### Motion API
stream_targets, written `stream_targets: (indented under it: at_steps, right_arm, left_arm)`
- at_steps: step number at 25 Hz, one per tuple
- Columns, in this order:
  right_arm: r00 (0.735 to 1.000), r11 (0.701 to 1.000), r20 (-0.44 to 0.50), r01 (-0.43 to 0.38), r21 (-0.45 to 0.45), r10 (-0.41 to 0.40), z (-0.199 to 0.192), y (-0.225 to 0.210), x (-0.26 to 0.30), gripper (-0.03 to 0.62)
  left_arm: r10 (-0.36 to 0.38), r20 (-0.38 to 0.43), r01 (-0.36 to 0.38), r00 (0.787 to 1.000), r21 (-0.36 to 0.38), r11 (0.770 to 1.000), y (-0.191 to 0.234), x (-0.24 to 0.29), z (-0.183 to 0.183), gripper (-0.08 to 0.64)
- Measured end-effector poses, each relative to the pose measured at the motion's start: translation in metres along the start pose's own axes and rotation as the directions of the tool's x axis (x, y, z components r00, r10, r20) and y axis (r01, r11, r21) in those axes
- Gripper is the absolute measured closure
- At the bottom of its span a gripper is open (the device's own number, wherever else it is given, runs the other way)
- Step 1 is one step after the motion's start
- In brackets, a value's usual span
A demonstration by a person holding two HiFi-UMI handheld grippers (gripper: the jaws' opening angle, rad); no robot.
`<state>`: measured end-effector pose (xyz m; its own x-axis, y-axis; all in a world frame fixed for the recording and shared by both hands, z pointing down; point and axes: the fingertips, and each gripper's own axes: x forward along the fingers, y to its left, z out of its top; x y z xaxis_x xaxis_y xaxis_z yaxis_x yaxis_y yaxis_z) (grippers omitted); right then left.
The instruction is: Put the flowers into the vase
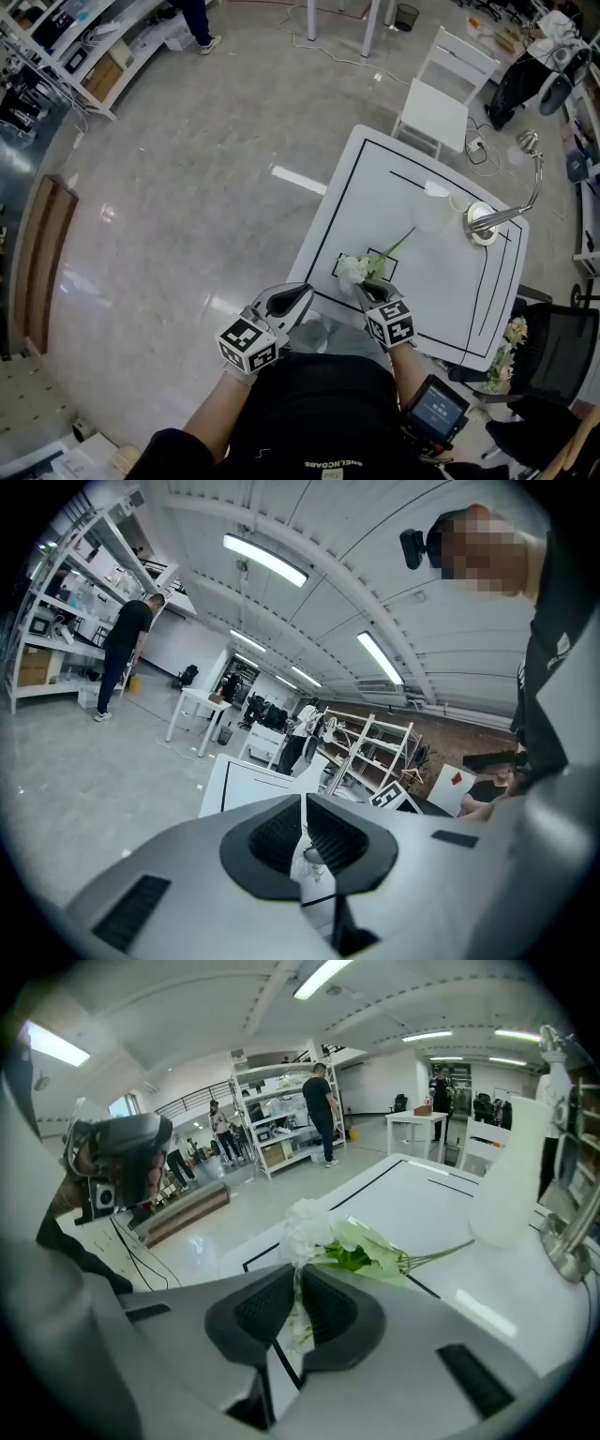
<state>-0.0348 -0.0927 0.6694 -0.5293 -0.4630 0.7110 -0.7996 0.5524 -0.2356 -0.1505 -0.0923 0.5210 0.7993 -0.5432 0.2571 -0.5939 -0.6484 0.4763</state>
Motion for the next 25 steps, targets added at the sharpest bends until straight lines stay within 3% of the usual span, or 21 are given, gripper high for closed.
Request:
stream_targets:
  at_steps: [7, 12, 18, 22, 25]
  right_arm:
    - [0.989, 0.989, 0.145, -0.061, 0.133, 0.042, 0.05, -0.006, -0.03, 0.56]
    - [0.956, 0.955, 0.286, -0.147, 0.257, 0.07, 0.096, -0.016, -0.06, 0.56]
    - [0.877, 0.876, 0.476, -0.283, 0.391, 0.071, 0.15, -0.039, -0.106, 0.56]
    - [0.808, 0.785, 0.587, -0.391, 0.481, 0.043, 0.176, -0.06, -0.14, 0.561]
    - [0.748, 0.731, 0.662, -0.482, 0.483, 0.055, 0.195, -0.07, -0.162, 0.561]
  left_arm:
    - [-0.012, 0.003, 0.012, 1.0, 0.01, 1.0, -0.004, 0.008, 0.005, 0.555]
    - [-0.015, 0.011, 0.015, 1.0, 0.014, 1.0, -0.006, 0.017, 0.012, 0.555]
    - [-0.035, 0.014, 0.034, 0.999, 0.029, 0.999, -0.016, 0.034, 0.022, 0.555]
    - [-0.049, 0.017, 0.048, 0.999, 0.043, 0.998, -0.023, 0.046, 0.027, 0.555]
    - [-0.06, 0.016, 0.059, 0.998, 0.051, 0.997, -0.028, 0.056, 0.032, 0.555]
